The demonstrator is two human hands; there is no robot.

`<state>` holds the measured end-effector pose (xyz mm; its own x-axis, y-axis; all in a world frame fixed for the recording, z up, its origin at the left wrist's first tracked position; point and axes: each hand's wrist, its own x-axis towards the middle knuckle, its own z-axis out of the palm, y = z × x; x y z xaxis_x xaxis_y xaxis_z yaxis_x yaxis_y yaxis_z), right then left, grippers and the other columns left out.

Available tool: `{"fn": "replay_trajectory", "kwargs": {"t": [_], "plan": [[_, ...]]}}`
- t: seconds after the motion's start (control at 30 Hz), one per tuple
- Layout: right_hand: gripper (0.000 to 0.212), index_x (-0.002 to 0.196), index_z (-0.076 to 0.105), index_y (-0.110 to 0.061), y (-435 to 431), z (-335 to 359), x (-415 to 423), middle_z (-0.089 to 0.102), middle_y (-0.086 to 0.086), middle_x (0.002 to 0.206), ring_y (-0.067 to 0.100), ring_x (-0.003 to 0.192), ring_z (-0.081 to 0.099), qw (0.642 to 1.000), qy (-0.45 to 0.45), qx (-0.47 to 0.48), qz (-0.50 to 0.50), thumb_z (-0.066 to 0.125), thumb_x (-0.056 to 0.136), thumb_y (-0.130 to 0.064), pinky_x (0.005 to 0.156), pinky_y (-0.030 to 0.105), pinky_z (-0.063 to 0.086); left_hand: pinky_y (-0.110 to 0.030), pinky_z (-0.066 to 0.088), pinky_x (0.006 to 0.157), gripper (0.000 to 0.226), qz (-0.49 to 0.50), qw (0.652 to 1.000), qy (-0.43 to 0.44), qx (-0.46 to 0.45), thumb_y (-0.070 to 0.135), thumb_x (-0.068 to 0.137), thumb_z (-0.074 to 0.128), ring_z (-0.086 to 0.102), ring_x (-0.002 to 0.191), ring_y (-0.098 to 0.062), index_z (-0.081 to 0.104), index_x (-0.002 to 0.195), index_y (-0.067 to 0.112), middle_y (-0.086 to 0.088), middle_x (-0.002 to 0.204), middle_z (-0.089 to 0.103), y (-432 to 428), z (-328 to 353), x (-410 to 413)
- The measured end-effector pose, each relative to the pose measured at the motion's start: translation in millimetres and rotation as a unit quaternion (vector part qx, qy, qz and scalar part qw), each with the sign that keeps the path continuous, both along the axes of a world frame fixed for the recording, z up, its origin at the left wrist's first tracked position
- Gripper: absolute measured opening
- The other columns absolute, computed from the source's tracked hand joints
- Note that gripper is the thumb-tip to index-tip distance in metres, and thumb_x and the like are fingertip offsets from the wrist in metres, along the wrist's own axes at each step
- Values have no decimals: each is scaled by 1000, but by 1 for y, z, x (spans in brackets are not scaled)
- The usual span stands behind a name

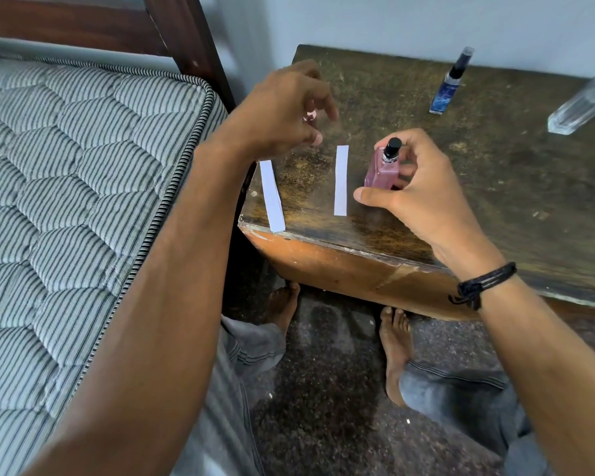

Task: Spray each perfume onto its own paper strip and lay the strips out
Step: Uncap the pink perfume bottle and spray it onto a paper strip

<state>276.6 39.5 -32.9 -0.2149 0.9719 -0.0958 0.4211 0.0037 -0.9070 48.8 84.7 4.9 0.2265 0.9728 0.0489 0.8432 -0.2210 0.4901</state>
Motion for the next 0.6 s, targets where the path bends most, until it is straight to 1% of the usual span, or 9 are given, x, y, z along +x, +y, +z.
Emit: {"fn": "replay_trajectory", "kwargs": {"t": [0.07, 0.13, 0.23, 0.3, 0.33, 0.4, 0.47, 0.53, 0.6], "plan": [[58, 114, 57, -29, 0, 0, 0, 69, -7, 108, 16, 105, 69, 1000, -3, -3, 1, 92, 69, -18, 101, 44, 53, -34, 52, 84, 25, 1, 999, -40, 18, 12, 75, 84, 58, 92, -18, 77, 97, 21, 1, 103, 55, 1, 2, 2], [57, 114, 57, -30, -1, 1, 0, 68, -8, 108, 14, 105, 69, 1000, -6, -5, 1, 92, 70, -18, 102, 43, 53, -28, 50, 83, 25, 18, 996, -73, 52, 12, 72, 82, 56, 101, -23, 77, 95, 20, 1, 105, 53, 2, 4, 2], [57, 113, 57, -30, -2, 1, 0, 69, -8, 108, 14, 105, 69, 1000, -12, -5, 3, 92, 70, -19, 102, 43, 53, -20, 39, 91, 36, 49, 995, -46, 70, 23, 71, 84, 41, 118, -23, 75, 106, 27, 3, 117, 47, 2, 3, -1], [56, 113, 57, -30, -2, 2, 0, 69, -8, 108, 14, 105, 69, 1000, -13, -7, 4, 92, 70, -19, 102, 43, 53, -22, 31, 98, 44, 48, 998, -11, 35, 26, 73, 85, 37, 124, -23, 72, 114, 29, 0, 128, 45, 2, 0, -3], [56, 113, 57, -30, -2, 2, 0, 69, -8, 108, 14, 105, 69, 1000, -14, -7, 4, 92, 70, -19, 102, 43, 53, -23, 31, 100, 44, 48, 999, 1, 17, 25, 74, 85, 39, 125, -22, 71, 115, 29, -1, 131, 46, 2, -2, -3], [55, 113, 58, -29, -2, 3, 0, 68, -9, 108, 14, 105, 69, 1000, -14, -6, 3, 91, 71, -19, 101, 43, 53, -27, 40, 99, 38, 59, 998, 4, -3, 21, 76, 84, 51, 118, -19, 73, 112, 25, -1, 129, 51, 3, -7, -1], [54, 113, 58, -29, -2, 4, 0, 68, -9, 108, 13, 105, 69, 1000, -12, -8, 3, 91, 71, -19, 102, 42, 53, -31, 49, 93, 29, 89, 996, -1, -9, 17, 77, 82, 59, 101, -14, 75, 105, 22, 3, 116, 57, 5, -10, 3], [53, 112, 58, -31, -3, 4, 0, 69, -9, 109, 13, 105, 69, 1000, -10, -10, 4, 91, 71, -19, 102, 42, 53, -29, 52, 89, 23, 118, 993, -4, -14, 13, 79, 80, 60, 89, -10, 76, 100, 22, 8, 102, 62, 5, -11, 7], [51, 110, 59, -31, -4, 6, 0, 69, -9, 110, 12, 105, 69, 1000, -11, -10, 4, 91, 72, -19, 102, 41, 53, -28, 54, 88, 20, 133, 991, -17, -14, 11, 81, 78, 63, 84, -9, 77, 97, 22, 10, 91, 67, 5, -13, 8]]}}
